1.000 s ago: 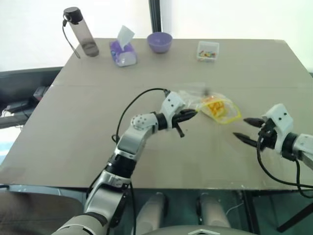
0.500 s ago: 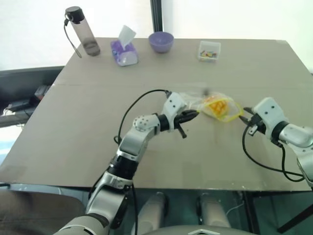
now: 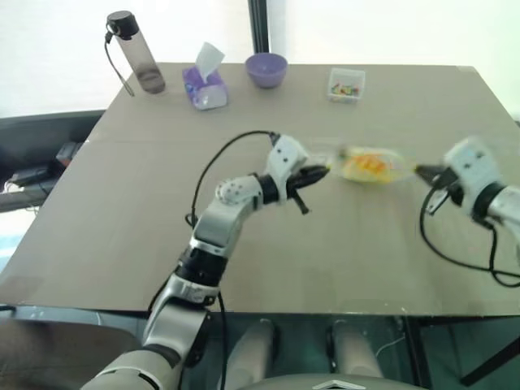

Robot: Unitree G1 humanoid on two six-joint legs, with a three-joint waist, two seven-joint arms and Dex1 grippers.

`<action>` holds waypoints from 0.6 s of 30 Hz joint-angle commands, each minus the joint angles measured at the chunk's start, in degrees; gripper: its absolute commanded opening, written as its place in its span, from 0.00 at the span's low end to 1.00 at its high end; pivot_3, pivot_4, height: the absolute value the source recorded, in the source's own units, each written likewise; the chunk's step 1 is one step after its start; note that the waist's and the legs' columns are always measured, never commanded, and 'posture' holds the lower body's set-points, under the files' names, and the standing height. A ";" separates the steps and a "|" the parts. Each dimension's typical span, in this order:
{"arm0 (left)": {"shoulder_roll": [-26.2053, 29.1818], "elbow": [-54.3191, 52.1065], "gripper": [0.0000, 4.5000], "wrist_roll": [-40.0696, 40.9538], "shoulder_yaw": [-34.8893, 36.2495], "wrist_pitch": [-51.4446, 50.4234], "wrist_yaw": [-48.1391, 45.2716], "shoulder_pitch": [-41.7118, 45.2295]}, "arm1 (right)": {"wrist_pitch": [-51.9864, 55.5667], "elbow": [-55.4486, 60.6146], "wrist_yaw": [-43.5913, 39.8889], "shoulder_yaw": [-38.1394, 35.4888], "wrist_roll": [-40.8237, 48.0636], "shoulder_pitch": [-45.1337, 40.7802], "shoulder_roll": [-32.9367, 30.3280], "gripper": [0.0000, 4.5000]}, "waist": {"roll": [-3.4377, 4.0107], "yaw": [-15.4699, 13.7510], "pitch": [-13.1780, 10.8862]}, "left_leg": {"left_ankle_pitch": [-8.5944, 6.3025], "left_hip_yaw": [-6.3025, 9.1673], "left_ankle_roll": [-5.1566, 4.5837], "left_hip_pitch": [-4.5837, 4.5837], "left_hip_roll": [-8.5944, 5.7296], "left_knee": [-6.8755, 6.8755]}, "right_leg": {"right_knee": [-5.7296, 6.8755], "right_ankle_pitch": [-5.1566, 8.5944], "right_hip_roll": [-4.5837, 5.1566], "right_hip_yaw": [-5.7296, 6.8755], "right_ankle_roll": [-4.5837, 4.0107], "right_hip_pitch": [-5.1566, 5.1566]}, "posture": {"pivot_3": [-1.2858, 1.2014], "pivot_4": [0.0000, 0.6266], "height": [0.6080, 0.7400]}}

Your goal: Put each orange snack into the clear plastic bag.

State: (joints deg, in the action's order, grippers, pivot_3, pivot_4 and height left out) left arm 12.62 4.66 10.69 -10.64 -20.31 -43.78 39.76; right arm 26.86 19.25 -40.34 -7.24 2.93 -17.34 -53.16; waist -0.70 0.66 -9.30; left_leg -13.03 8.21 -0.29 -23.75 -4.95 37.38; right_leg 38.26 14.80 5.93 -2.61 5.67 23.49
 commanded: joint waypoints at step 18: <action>1.41 -5.46 0.00 -4.82 -4.09 6.43 0.45 0.29 | 7.42 12.21 -7.06 0.70 6.70 -11.25 -6.83 0.41 | 0.02 0.46 0.01 | -0.02 -0.07 -0.04 -0.01 0.06 -0.04 | -0.14 0.00 -0.01 -0.03 0.00 0.00 | 0.52 0.24 1.00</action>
State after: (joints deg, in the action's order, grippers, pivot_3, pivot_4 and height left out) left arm 13.87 2.46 6.71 -14.29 -15.41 -43.67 39.38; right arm 33.83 27.15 -47.53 -9.23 8.54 -26.41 -60.88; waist -0.68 1.12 -9.30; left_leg -13.05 8.12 -0.31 -23.74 -4.86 37.33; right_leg 38.12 14.80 5.89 -2.65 5.67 23.48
